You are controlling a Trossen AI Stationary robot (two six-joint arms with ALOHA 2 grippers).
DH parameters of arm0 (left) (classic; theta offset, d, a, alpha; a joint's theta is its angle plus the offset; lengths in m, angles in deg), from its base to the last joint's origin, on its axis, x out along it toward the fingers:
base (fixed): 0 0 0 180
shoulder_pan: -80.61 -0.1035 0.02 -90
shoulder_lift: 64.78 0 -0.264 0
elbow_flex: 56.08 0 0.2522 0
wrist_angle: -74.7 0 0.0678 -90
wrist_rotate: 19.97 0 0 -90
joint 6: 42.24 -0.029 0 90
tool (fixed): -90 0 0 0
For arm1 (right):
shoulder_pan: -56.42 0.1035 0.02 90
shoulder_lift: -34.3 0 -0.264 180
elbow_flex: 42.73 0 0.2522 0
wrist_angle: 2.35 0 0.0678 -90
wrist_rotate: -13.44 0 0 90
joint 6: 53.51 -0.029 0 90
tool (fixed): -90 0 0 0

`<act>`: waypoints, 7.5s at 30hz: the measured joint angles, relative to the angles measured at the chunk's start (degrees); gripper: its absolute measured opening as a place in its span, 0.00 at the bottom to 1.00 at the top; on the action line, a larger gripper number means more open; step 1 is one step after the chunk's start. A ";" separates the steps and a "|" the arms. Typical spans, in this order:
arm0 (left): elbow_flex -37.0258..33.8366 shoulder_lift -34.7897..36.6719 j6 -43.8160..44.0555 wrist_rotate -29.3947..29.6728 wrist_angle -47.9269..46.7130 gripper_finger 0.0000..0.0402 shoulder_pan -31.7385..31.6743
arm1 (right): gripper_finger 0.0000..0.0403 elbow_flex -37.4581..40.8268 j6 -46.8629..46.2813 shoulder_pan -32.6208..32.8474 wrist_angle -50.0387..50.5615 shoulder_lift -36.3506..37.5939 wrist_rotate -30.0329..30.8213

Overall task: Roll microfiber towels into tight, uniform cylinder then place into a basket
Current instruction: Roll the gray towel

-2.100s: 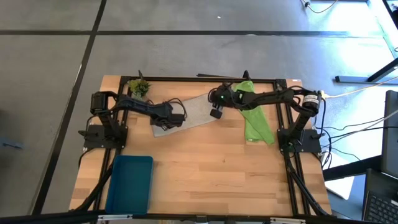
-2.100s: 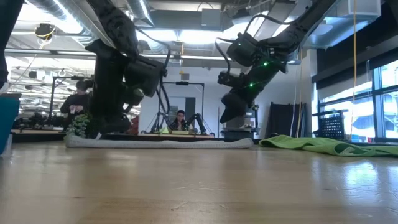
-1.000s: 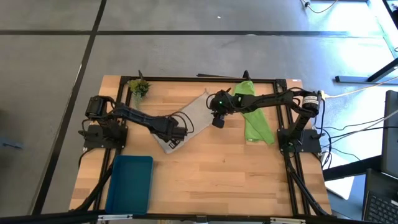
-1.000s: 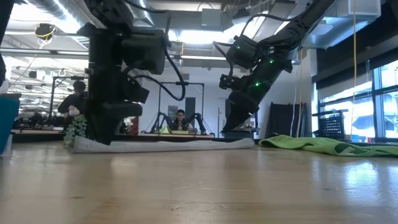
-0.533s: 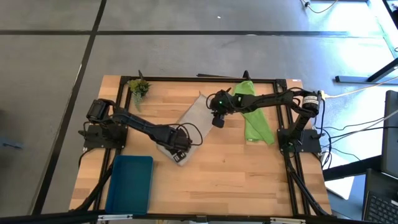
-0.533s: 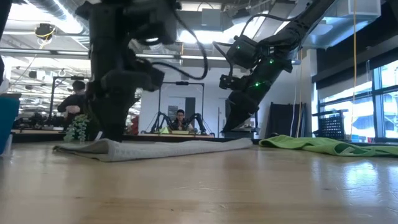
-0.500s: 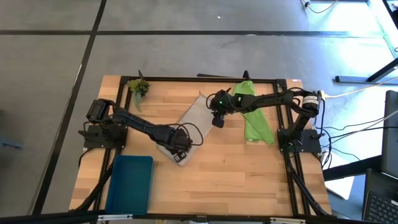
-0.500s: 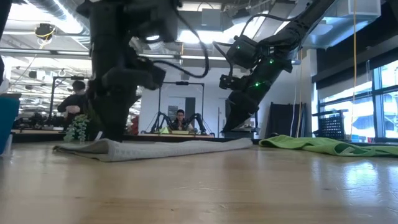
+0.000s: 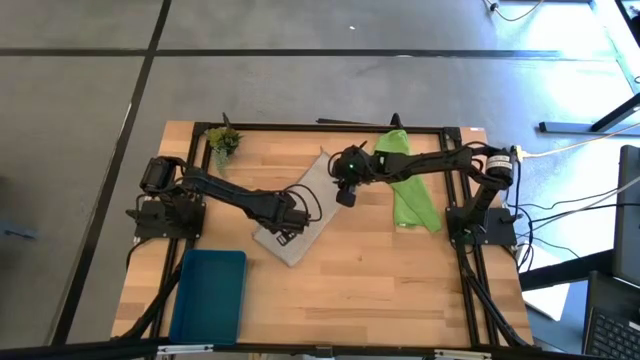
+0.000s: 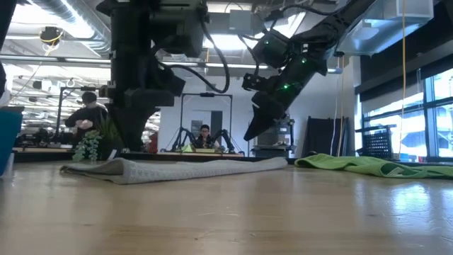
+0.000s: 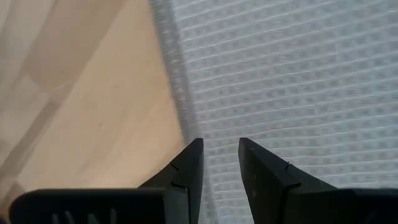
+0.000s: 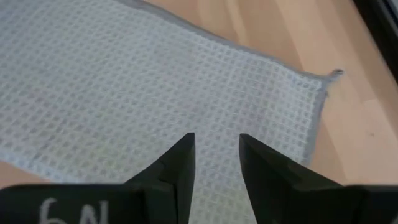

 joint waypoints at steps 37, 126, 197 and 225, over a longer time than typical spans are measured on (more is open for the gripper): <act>-8.26 0.30 5.95 -5.82 16.89 0.23 6.05 | 0.31 0.02 -3.43 1.51 0.15 -4.13 4.54; -6.19 16.09 -3.15 25.97 12.10 0.23 24.01 | 0.43 0.63 19.37 37.19 -23.66 -13.52 2.35; -6.21 16.04 -2.84 23.82 12.31 0.23 25.19 | 0.01 -7.41 -8.79 37.67 -0.38 -12.10 9.71; -6.21 16.04 -2.82 23.78 12.90 0.23 25.18 | 0.01 -7.45 -18.20 31.41 8.31 -4.76 34.10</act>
